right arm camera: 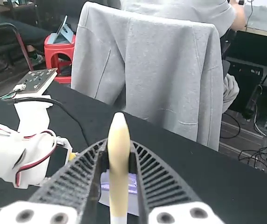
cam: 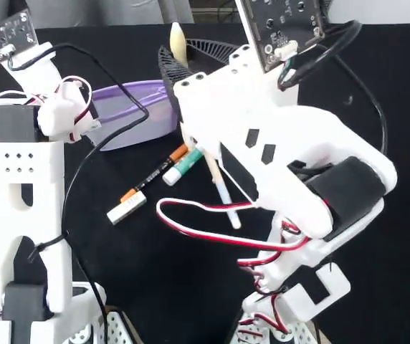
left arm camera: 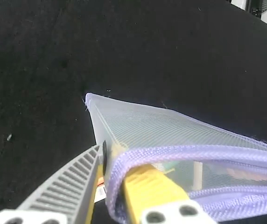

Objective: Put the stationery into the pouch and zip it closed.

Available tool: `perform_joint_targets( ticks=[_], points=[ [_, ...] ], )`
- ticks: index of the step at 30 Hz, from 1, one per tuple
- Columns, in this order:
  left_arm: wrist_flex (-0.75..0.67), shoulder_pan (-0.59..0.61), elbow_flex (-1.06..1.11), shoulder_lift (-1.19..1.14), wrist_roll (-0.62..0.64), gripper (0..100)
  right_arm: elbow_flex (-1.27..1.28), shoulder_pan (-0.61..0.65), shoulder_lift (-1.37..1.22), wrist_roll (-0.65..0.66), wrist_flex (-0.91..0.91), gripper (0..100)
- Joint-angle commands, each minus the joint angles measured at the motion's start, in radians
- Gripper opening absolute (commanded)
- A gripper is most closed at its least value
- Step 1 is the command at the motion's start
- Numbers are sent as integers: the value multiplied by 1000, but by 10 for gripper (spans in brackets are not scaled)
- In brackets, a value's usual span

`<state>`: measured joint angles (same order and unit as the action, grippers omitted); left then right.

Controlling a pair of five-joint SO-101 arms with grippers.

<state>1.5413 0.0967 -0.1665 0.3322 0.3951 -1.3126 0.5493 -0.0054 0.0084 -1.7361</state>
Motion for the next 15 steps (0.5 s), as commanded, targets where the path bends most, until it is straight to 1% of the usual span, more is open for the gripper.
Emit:
perform_joint_targets(
  ticks=[1,7,12,15],
  points=[
    [-17,-7,-4,18,8,28,-2,6,35,3,-32,11],
    [-25,-7,27,18,8,28,10,3,153,3,-34,11],
    [-25,-7,24,18,8,28,127,-44,298,3,-21,11],
    [-25,-7,24,18,8,28,174,-46,349,3,2,11]
  ],
)
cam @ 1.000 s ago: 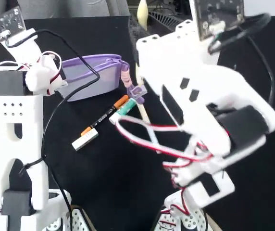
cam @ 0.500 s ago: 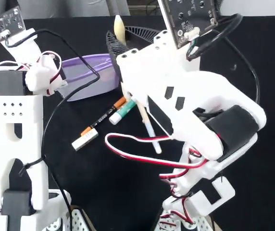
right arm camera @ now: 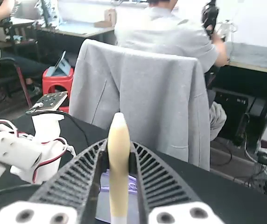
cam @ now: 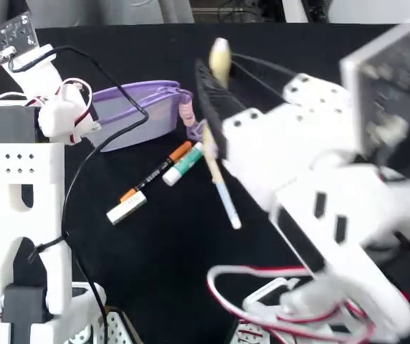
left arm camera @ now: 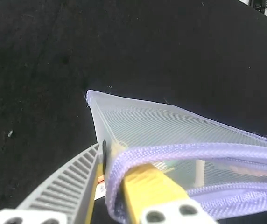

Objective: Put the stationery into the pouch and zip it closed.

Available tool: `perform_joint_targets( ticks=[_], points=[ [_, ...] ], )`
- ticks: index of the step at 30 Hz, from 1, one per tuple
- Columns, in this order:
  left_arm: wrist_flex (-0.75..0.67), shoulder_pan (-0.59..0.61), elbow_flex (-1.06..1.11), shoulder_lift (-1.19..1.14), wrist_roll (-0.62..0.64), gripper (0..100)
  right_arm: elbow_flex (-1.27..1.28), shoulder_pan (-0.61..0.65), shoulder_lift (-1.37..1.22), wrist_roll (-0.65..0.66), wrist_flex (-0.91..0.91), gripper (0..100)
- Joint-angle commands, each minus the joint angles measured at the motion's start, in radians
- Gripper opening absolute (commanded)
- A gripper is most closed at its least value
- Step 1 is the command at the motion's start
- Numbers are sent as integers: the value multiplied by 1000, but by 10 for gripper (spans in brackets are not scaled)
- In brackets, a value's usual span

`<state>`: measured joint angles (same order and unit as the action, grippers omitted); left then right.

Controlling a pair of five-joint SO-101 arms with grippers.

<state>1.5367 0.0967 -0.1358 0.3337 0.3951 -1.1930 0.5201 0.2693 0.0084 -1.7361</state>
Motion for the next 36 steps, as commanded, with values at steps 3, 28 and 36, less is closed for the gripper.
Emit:
perform_joint_targets(
  ticks=[3,28,36],
  points=[
    [-20,-7,-7,17,8,28,147,-17,76,3,57,11],
    [-17,-5,-5,17,8,28,1620,15,697,-3,1372,11],
    [-14,-5,-5,17,8,28,1968,40,714,-3,1929,11]
  ],
)
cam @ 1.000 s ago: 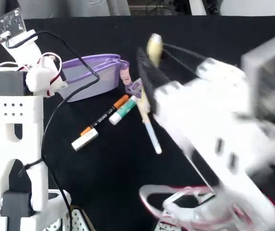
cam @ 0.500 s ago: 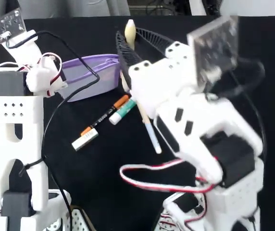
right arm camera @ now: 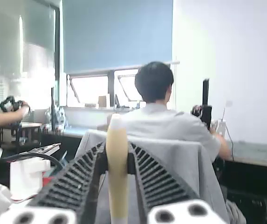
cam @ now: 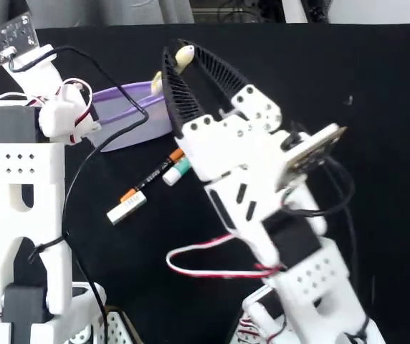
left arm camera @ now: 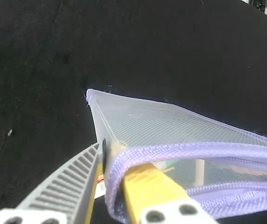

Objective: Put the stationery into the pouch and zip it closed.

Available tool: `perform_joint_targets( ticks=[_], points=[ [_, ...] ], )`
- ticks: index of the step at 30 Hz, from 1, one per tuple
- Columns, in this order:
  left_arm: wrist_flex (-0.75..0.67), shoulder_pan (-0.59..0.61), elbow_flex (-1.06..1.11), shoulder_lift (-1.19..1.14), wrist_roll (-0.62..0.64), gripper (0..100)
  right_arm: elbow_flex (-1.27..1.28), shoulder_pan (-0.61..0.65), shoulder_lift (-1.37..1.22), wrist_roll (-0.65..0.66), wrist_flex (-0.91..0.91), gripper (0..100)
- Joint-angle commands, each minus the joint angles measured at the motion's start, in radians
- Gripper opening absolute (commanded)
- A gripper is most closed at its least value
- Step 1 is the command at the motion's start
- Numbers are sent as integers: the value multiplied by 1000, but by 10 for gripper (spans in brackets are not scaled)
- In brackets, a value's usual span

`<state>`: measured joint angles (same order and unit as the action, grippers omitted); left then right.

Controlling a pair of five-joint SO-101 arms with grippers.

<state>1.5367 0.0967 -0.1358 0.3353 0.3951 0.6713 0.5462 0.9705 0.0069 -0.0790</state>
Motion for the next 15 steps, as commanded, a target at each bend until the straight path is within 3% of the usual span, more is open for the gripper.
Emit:
perform_joint_targets(
  ticks=[1,15],
  points=[
    [-14,-5,-5,15,8,28,128,14,5,-2,321,11],
    [-12,-5,-4,15,8,28,183,14,-343,0,644,11]
  ],
)
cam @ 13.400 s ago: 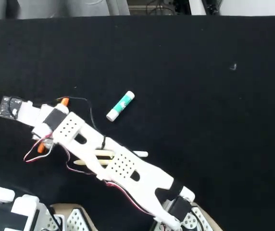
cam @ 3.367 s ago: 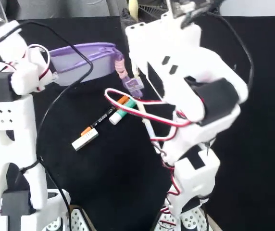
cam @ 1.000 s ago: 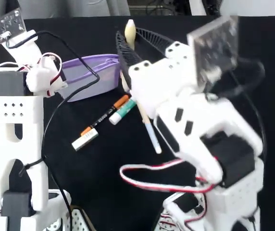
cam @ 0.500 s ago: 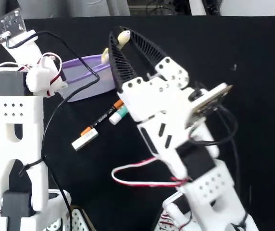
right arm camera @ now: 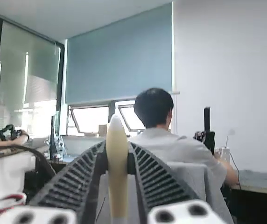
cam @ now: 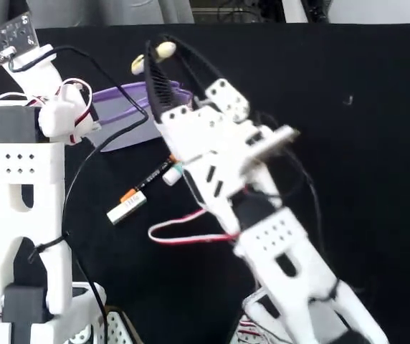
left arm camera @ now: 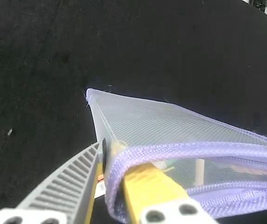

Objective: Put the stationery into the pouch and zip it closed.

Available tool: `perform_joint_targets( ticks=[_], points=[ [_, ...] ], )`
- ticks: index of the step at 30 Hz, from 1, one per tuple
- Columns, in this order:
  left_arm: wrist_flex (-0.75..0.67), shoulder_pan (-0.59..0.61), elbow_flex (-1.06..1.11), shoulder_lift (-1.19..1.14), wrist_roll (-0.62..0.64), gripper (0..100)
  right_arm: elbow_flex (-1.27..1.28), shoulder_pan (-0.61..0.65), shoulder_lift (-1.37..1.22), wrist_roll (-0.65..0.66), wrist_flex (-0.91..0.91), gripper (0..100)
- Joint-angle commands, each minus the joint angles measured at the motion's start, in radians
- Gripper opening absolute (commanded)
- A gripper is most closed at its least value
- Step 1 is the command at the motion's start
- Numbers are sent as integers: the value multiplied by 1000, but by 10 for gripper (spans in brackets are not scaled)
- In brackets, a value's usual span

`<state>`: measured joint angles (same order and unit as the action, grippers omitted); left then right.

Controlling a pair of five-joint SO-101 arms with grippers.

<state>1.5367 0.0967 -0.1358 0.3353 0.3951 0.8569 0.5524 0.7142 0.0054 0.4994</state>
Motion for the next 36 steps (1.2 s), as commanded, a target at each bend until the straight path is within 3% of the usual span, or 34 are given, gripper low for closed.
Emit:
perform_joint_targets(
  ticks=[1,10,18,36],
  points=[
    [-12,-5,-4,15,8,28,-2,8,-96,2,69,11],
    [-20,38,-4,11,8,28,56,9,79,0,63,11],
    [-20,41,-4,14,8,29,99,114,289,6,-121,11],
    [-14,41,-4,15,8,29,97,43,-222,6,138,16]
  ],
)
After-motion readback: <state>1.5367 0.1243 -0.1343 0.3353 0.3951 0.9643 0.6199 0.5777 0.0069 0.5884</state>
